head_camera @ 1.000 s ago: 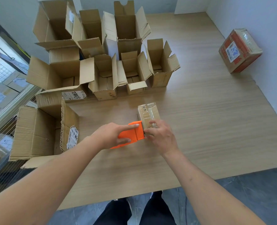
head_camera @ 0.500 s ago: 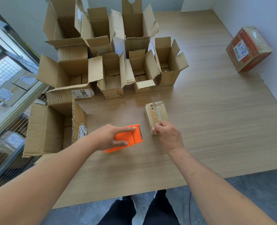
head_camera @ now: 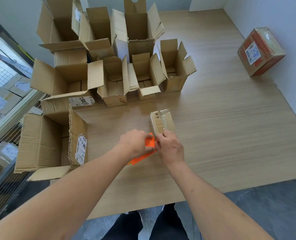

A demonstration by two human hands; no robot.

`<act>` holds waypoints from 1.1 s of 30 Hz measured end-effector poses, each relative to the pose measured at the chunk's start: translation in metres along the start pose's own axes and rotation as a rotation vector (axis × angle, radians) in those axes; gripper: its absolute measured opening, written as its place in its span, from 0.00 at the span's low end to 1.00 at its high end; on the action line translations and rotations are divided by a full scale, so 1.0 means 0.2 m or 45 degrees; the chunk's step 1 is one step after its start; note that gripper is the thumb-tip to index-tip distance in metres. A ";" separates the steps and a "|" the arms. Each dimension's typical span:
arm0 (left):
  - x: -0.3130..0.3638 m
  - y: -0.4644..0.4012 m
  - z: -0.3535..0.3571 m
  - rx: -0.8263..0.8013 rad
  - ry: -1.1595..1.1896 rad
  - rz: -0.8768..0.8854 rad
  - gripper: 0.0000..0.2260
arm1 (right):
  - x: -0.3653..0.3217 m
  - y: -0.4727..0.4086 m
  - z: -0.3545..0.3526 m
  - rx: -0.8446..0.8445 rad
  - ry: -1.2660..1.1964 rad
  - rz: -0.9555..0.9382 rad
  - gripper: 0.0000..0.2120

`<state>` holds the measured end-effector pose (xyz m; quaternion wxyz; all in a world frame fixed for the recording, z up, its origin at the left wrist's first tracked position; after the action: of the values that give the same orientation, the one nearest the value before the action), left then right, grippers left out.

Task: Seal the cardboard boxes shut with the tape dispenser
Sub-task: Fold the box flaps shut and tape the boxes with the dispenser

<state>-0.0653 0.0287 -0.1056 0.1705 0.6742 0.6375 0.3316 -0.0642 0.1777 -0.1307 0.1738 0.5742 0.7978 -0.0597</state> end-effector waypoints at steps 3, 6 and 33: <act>-0.01 -0.03 -0.03 -0.017 0.100 -0.032 0.26 | -0.02 0.00 0.00 0.037 0.047 -0.008 0.14; -0.05 -0.06 -0.02 -0.044 0.116 -0.110 0.25 | -0.02 0.00 0.01 0.004 0.046 -0.016 0.16; -0.45 0.31 0.11 0.554 0.117 0.386 0.25 | 0.13 -0.20 -0.11 -0.337 0.127 0.196 0.28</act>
<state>-0.0022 -0.0620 -0.1020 -0.0592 0.7670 0.5927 0.2386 -0.1141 0.1938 -0.1226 0.2121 0.6078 0.7601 0.0881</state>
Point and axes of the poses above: each hand's wrist, its own y-axis away from the middle knuckle, its own z-axis out of the palm, x = y × z, the point moved 3 cm from there along -y, towards the middle knuckle, and after that the axes turned 14 degrees about -x, right-handed, at the moved point
